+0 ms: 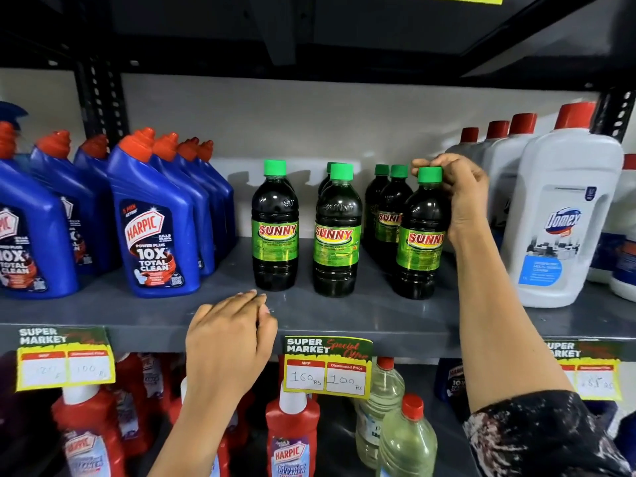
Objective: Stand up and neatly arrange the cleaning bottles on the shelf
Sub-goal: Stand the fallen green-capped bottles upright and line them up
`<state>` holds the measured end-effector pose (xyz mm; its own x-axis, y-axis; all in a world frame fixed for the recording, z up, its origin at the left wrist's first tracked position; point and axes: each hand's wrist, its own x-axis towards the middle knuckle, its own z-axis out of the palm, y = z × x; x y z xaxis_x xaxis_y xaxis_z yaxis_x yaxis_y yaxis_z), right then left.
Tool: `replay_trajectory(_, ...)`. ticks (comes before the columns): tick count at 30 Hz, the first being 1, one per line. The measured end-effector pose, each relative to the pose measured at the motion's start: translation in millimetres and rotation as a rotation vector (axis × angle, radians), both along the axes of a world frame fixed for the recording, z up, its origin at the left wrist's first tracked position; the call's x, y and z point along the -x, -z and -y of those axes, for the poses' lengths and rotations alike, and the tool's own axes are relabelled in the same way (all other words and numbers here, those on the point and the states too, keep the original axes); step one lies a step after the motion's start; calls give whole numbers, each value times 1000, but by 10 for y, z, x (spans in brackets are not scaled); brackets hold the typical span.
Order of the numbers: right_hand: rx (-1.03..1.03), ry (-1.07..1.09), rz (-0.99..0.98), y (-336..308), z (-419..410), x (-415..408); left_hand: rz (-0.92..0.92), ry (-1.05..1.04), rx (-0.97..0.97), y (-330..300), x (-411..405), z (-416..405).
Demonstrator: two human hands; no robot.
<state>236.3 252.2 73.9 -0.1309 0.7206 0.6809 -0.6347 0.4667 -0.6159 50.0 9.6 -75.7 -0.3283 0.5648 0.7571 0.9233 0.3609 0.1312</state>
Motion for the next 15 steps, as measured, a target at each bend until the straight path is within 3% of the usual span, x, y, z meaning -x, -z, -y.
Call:
replay_trajectory(7,-272,239,-331,-135,487,9,104,196,-108,-161,184,207)
replay_trajectory(11,-358,415,-258,-33,1099,408,72,163,-238,-298,607,473)
replay_trajectory(15,-301,277,-16,236,1651,1051,105,38,-343,-366,1171,838)
